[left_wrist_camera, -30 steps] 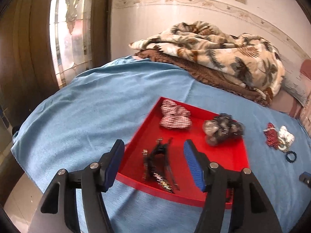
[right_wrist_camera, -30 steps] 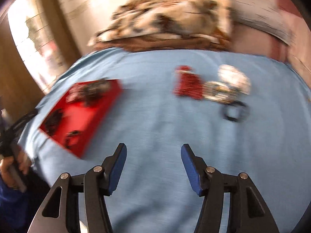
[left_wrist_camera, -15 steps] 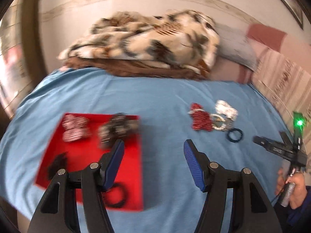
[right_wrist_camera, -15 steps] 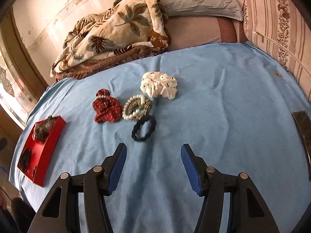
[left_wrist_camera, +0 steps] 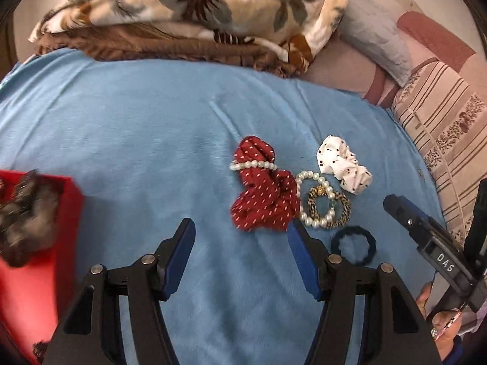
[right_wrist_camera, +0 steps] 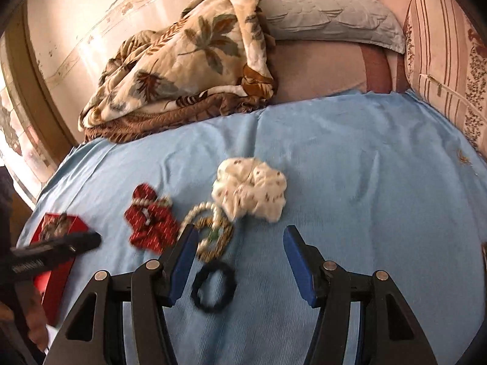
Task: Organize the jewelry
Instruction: 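Grasp the red polka-dot scrunchie with the left tool while the right tool grasps the white polka-dot scrunchie, then carry both polka-dot scrunchies into the red tray and lower them in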
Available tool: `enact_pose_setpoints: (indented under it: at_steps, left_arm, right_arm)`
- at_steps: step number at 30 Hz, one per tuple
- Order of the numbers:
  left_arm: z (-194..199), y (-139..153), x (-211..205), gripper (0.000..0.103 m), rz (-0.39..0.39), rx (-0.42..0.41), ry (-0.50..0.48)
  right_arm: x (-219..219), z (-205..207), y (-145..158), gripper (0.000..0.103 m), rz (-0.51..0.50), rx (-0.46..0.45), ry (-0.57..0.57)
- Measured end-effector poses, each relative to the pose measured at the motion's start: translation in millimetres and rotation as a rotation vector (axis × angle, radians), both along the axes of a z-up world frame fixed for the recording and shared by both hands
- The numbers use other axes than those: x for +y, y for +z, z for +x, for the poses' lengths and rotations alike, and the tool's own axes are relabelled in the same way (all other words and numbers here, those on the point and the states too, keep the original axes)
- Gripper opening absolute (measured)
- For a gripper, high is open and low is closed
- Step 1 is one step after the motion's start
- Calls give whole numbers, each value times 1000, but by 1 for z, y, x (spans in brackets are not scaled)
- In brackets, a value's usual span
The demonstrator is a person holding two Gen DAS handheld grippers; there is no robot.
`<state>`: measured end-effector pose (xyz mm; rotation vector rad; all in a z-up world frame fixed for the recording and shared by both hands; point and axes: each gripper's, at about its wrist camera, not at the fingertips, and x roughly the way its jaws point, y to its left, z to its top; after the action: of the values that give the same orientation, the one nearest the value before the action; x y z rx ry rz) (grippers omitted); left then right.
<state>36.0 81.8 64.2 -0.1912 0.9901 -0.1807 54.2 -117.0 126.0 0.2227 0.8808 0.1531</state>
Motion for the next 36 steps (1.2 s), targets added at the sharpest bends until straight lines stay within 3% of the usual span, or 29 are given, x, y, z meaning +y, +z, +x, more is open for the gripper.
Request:
enact_pose_setpoints:
  at_steps: [8, 11, 12, 13, 15, 16, 19, 23, 26, 28, 29, 31, 33, 35, 36]
  left_arm:
    - [34, -24, -23, 61, 29, 33, -49]
    - [43, -35, -32, 29, 39, 72, -71]
    - [44, -37, -34, 24, 49, 76, -71]
    - [43, -37, -35, 15, 57, 76, -74]
    - [42, -35, -41, 11, 82, 84, -85]
    - [40, -33, -45, 10, 107, 96, -99]
    - [28, -19, -56, 9, 174, 116, -191]
    - [2, -2, -69, 9, 222, 243, -402]
    - [-28, 9, -68, 9, 208, 337, -527]
    - [-52, 8, -68, 9, 180, 443, -626]
    - [-66, 3, -70, 9, 219, 500, -675]
    - [-85, 5, -71, 9, 295, 533, -716]
    - [-92, 22, -70, 9, 292, 494, -718]
    - [-87, 59, -62, 9, 315, 329, -636]
    - [-85, 70, -59, 9, 306, 286, -621]
  right_arm:
    - [8, 41, -19, 63, -20, 4, 57]
    - [7, 51, -24, 63, -16, 4, 69]
    - [7, 53, -26, 62, -14, 7, 75]
    - [6, 55, -27, 58, -12, 8, 78]
    - [5, 58, -30, 15, -4, 31, 83]
    - [3, 58, -31, 14, 10, 39, 82]
    - [-3, 57, -26, 12, 37, 43, 58]
    - [-9, 54, -15, 11, 95, 35, 44]
    - [-21, 50, -11, 11, 217, 44, 33]
    - [-33, 45, -9, 11, 338, 54, 17]
    - [-35, 43, -8, 11, 338, 55, 5]
    - [-36, 38, -3, 11, 278, 45, -15]
    - [-37, 34, 0, 11, 285, 41, -21]
    - [-38, 30, 4, 11, 294, 32, -29]
    - [-37, 28, 6, 11, 299, 28, -28]
